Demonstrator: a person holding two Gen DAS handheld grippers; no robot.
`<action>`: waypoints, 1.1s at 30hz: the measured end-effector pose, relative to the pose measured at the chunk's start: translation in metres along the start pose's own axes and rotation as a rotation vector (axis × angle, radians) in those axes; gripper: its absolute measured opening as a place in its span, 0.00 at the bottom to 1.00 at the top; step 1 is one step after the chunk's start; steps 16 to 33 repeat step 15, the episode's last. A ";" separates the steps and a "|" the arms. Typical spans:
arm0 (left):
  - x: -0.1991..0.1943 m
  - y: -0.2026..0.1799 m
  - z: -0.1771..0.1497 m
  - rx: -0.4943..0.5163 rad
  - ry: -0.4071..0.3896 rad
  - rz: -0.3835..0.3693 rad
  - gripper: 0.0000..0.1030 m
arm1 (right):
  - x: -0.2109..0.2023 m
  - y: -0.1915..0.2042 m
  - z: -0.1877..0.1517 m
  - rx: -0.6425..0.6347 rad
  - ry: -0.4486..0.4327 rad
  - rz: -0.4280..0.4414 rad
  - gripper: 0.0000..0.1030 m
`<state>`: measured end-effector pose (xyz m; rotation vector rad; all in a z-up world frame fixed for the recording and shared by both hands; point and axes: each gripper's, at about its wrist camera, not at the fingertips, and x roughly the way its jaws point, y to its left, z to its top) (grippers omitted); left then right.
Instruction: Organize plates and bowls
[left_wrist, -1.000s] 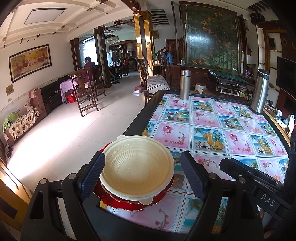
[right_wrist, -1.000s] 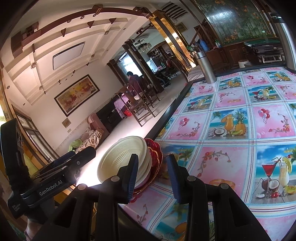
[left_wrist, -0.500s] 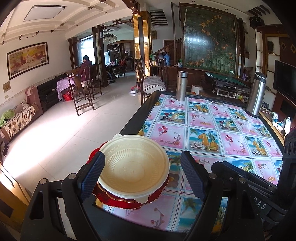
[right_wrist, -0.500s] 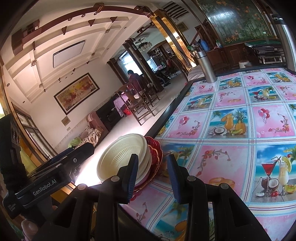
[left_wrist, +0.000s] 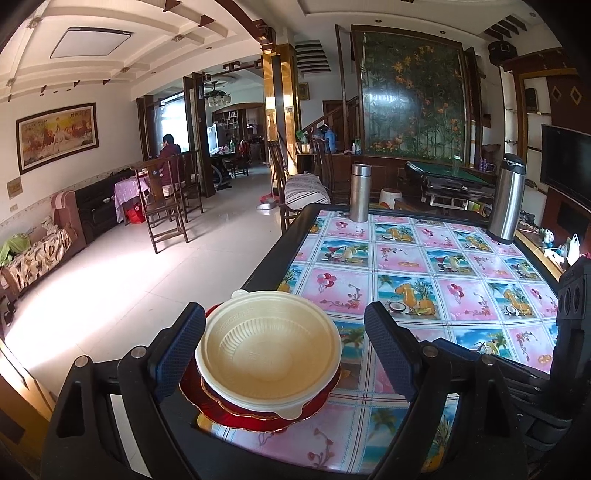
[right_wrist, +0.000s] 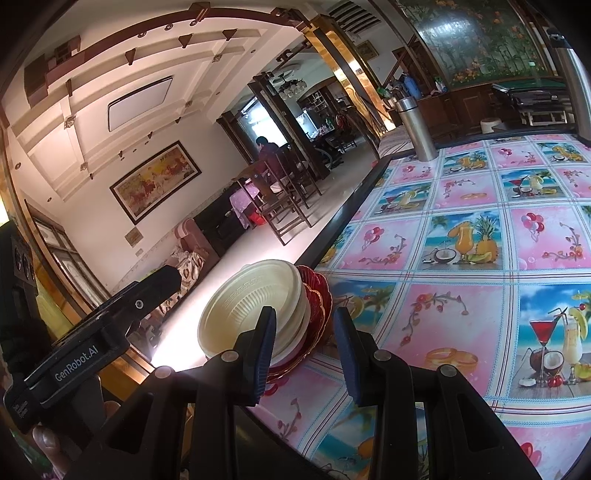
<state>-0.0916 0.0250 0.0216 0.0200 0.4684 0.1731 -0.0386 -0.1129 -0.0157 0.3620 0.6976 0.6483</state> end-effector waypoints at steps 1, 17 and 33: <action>-0.001 -0.001 0.000 0.006 -0.007 -0.008 0.88 | 0.001 0.000 0.000 0.000 0.003 0.001 0.34; 0.001 -0.002 -0.003 -0.009 -0.002 -0.070 1.00 | 0.004 0.004 0.001 0.002 -0.002 0.010 0.36; 0.001 -0.002 -0.003 -0.009 -0.002 -0.070 1.00 | 0.004 0.004 0.001 0.002 -0.002 0.010 0.36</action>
